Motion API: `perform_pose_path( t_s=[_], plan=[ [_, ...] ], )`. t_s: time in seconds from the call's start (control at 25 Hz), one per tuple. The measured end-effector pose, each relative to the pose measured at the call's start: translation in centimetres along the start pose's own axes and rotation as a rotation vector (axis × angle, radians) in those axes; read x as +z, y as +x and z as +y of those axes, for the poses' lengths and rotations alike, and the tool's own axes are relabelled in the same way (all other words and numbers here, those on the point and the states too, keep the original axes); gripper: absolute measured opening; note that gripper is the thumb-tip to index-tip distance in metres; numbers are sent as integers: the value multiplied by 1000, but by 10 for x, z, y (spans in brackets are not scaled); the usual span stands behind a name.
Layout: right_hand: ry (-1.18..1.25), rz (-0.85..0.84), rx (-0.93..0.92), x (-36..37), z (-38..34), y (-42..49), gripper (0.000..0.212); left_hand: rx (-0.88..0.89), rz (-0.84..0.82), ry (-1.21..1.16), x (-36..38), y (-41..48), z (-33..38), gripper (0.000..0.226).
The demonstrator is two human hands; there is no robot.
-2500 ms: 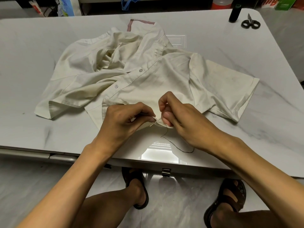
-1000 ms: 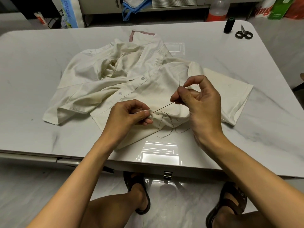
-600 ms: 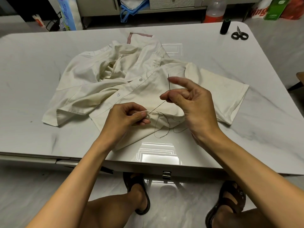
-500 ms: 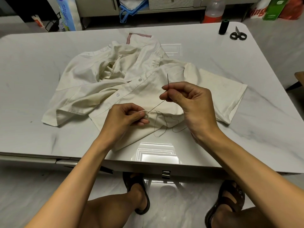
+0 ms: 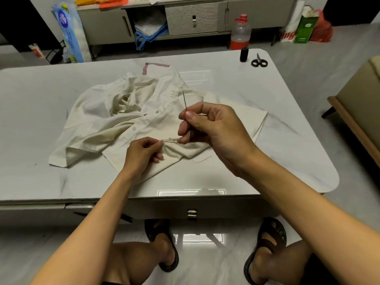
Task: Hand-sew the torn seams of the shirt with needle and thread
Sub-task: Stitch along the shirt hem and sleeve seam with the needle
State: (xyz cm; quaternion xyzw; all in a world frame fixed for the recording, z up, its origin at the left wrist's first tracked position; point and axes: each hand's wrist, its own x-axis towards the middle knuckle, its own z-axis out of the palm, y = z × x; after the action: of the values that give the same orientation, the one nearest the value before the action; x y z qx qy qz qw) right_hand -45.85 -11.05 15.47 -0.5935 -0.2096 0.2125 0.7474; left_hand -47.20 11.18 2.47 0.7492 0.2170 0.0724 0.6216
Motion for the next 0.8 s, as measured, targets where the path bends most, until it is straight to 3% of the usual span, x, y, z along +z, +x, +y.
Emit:
perform_pose_path(
  t_s=[0.28, 0.6, 0.68, 0.8],
  plan=[
    [-98, -283, 258, -23, -28, -48, 13, 15, 112, 48, 8, -2, -7, 21],
    [277, -549, 596, -36, -23, -52, 14, 19, 137, 64, 6, 2, -10, 12],
    [265, -531, 603, -35, -20, -52, 14, 14, 143, 61, 6, 3, -9, 12],
    [134, -348, 499, -29, -5, -45, 9, 21, 129, 32, 5, 1, -7, 13]
  ],
)
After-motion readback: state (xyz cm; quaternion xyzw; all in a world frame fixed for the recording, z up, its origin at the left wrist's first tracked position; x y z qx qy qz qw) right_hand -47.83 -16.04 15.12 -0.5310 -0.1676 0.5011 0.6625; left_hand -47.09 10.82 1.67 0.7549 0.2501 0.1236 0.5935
